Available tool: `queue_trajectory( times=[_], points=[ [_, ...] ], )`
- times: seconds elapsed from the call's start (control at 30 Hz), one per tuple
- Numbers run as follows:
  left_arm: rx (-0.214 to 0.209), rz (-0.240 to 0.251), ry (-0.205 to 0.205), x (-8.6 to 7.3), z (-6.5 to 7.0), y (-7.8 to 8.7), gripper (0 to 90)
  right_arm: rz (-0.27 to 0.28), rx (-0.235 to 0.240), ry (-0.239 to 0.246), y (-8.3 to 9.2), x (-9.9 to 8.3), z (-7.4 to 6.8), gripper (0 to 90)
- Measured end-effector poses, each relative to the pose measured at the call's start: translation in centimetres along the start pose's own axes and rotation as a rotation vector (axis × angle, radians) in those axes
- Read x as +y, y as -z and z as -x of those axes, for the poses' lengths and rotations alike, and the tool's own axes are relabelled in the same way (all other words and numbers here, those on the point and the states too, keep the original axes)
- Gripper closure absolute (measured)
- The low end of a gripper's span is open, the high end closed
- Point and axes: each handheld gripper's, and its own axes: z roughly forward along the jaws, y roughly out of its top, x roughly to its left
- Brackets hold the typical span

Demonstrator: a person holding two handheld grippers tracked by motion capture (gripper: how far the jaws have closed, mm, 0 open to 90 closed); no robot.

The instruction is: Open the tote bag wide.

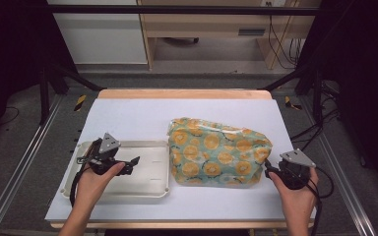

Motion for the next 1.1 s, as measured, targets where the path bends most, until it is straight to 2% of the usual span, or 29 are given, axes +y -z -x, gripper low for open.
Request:
queue_trajectory(
  times=[0.07, 0.2, 0.27, 0.33, 0.5, 0.6, 0.67, 0.73, 0.8, 0.9, 0.97, 1.1],
  points=[
    [-0.006, 0.008, -0.025, 0.5, 0.3, 0.1, 5.5, -0.005, 0.002, 0.046, 0.3, 0.8, -0.2, 25.3],
    [-0.032, 0.023, -0.064, 1.8, 0.9, 0.0, 5.5, 0.018, 0.031, 0.114, 1.0, 2.1, -0.1, 25.1],
    [-0.045, 0.040, -0.069, 2.7, 1.1, -0.3, 5.4, 0.013, 0.051, 0.148, 1.1, 2.7, 0.0, 23.6],
    [-0.069, 0.045, -0.072, 3.5, 1.4, -0.7, 5.4, 0.006, 0.097, 0.154, 1.2, 3.3, 0.2, 22.5],
    [-0.118, 0.030, -0.117, 5.7, 2.5, -1.8, 5.2, 0.014, 0.158, 0.178, 1.8, 5.2, 0.7, 22.0],
    [-0.112, 0.013, -0.161, 6.9, 2.8, -2.6, 4.3, 0.019, 0.216, 0.201, 2.0, 6.5, 0.7, 19.8],
    [-0.118, 0.004, -0.175, 7.7, 2.9, -3.2, 4.2, 0.009, 0.257, 0.206, 1.5, 7.2, 0.8, 17.9],
    [-0.135, -0.001, -0.171, 8.3, 2.8, -3.9, 4.3, -0.017, 0.269, 0.230, 0.7, 7.7, 0.8, 15.6],
    [-0.145, -0.001, -0.172, 9.0, 3.0, -4.4, 4.8, -0.051, 0.293, 0.240, -0.6, 8.0, 0.9, 13.3],
    [-0.164, -0.009, -0.185, 9.7, 3.6, -5.1, 4.7, -0.080, 0.303, 0.245, -2.5, 8.2, 0.7, 13.5],
    [-0.180, -0.015, -0.186, 10.0, 3.9, -5.6, 4.7, -0.107, 0.308, 0.261, -3.5, 8.2, 0.5, 20.9],
    [-0.207, -0.041, -0.188, 10.4, 3.8, -6.6, 5.5, -0.135, 0.306, 0.300, -4.6, 7.9, 0.1, 45.7]
  ],
)
